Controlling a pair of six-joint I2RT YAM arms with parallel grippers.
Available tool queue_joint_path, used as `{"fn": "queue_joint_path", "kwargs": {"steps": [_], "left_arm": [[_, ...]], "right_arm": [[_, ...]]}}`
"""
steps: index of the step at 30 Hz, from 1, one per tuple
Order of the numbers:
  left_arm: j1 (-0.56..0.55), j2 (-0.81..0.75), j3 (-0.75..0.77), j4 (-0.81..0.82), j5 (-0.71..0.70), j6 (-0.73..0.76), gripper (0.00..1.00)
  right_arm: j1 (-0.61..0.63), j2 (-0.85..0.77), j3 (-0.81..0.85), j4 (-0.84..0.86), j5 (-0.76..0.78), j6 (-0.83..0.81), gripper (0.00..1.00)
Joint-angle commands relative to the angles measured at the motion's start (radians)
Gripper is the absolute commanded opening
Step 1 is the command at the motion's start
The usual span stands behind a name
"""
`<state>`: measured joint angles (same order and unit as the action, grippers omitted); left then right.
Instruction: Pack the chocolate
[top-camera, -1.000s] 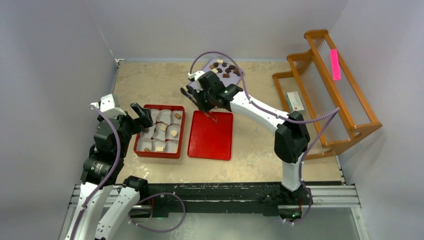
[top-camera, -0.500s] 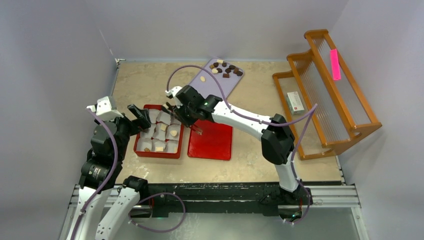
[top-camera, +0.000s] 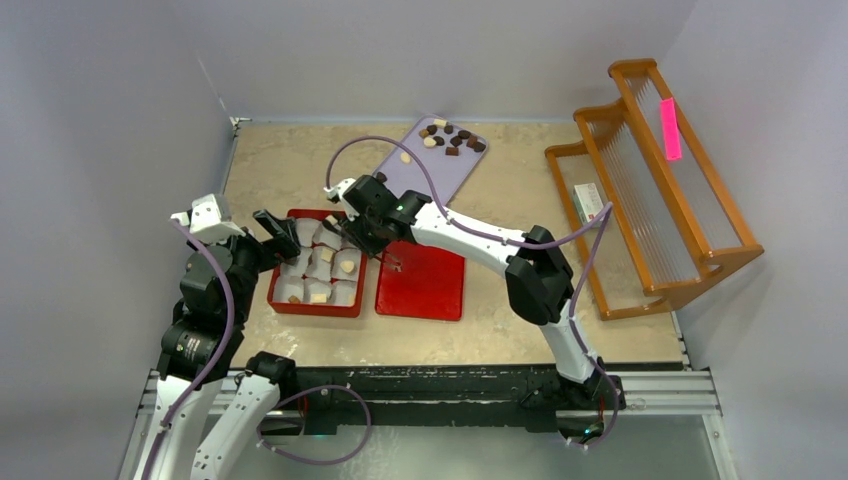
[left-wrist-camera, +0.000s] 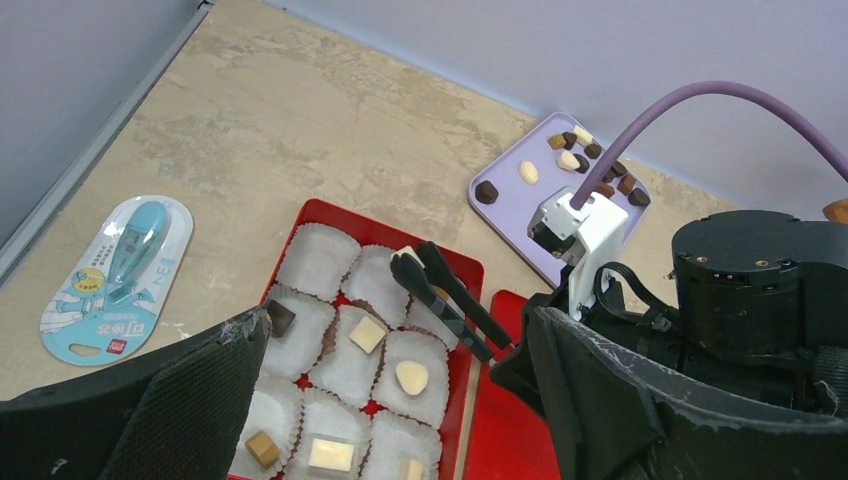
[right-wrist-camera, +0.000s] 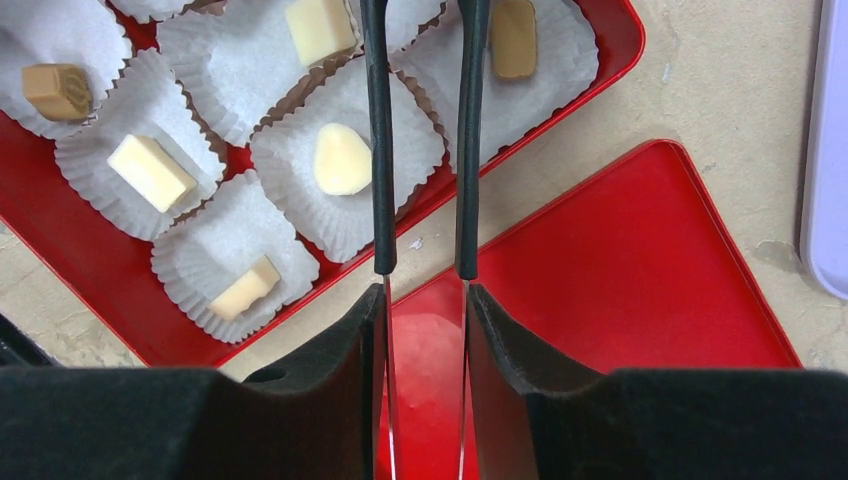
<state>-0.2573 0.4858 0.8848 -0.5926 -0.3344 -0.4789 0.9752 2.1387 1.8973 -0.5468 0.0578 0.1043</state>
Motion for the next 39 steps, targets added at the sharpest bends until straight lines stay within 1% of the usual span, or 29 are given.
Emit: {"fn": "queue_joint_path", "kwargs": {"steps": [1, 12, 17, 21, 26, 34, 39], "left_arm": [[0.007, -0.002, -0.002, 0.031, -0.014, -0.009, 0.99], [0.007, 0.000, -0.001, 0.031, -0.014, -0.009, 0.99], [0.007, 0.001, -0.002, 0.031, -0.012, -0.008, 0.99], [0.007, 0.000, -0.001, 0.033, -0.010, -0.009, 0.99], [0.007, 0.003, -0.003, 0.034, -0.006, -0.009, 0.99], [0.007, 0.010, -0.003, 0.036, 0.001, -0.006, 0.99], [0.007, 0.015, -0.006, 0.038, 0.008, -0.006, 0.99]], "right_arm": [[0.007, -0.015, 0.053, -0.013, 0.006, -0.014, 0.35], [0.007, -0.003, 0.070, -0.013, 0.008, -0.015, 0.40], [0.007, -0.017, 0.071, -0.017, 0.016, -0.014, 0.40], [0.007, -0.043, 0.063, -0.022, -0.027, -0.011, 0.38], [0.000, -0.082, 0.058, -0.012, 0.015, -0.029, 0.38], [-0.051, -0.132, 0.025, -0.006, 0.111, -0.060, 0.37], [-0.128, -0.170, -0.022, 0.014, 0.107, -0.064, 0.37]]}}
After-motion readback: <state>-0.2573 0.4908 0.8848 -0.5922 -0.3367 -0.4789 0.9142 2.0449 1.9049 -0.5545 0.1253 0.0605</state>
